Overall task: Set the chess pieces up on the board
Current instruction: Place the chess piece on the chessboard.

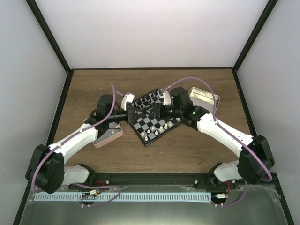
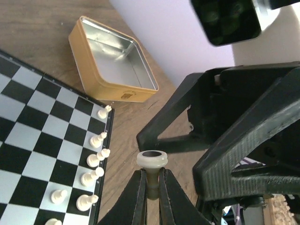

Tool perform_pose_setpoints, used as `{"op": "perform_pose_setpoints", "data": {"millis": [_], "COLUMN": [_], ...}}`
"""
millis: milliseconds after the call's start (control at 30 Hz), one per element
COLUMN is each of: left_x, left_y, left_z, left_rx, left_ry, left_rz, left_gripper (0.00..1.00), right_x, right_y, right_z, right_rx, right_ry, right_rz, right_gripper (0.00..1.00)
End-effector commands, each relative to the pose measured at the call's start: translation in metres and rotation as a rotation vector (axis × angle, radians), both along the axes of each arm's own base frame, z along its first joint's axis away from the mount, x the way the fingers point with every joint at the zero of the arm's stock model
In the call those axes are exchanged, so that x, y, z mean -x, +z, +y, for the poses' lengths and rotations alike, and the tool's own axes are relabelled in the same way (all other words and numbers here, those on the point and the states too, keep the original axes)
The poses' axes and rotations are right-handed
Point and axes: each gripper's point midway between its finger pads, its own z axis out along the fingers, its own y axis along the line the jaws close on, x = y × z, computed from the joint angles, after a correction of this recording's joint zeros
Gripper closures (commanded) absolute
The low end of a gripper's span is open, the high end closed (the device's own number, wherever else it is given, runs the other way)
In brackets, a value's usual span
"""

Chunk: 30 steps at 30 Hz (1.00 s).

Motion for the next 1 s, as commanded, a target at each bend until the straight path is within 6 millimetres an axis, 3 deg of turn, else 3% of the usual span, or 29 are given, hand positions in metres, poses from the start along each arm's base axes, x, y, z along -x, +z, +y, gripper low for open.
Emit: {"op": "perform_pose_setpoints", "data": {"millis": [0,233,400,500,967], "left_x": [0.002,0.008,0.013,0.016,0.019], "left_y": [0.024,0.030,0.030,0.030,0.031], "left_z": [-0.006,-0.006,-0.008,-0.009,-0.009], "left_rx": [0.003,-0.010,-0.004,0.003,0.016], "left_ry": [-0.080,-0.120,-0.162,-0.170,-0.186], "left_rz": [-0.181,-0.268,-0.277,-0.278,-0.275], "left_gripper": [0.96,0.96,0.96,0.96,0.96], "right_x": [0.009,0.015,0.015,0.012,0.012], "right_y": [0.011,0.015,0.028,0.029,0.028], "right_z": [-0.001,-0.003,-0.008,-0.009,0.004], "right_rx": [-0.038,-0.141,-0.230,-0.241,-0.247], "right_ry": [0.017,-0.040,-0.089,-0.117,-0.070], "right_rz": [0.034,0.119,0.120,0.134,0.212], "right_gripper": [0.45,0.60,0.49,0.48,0.60]}}
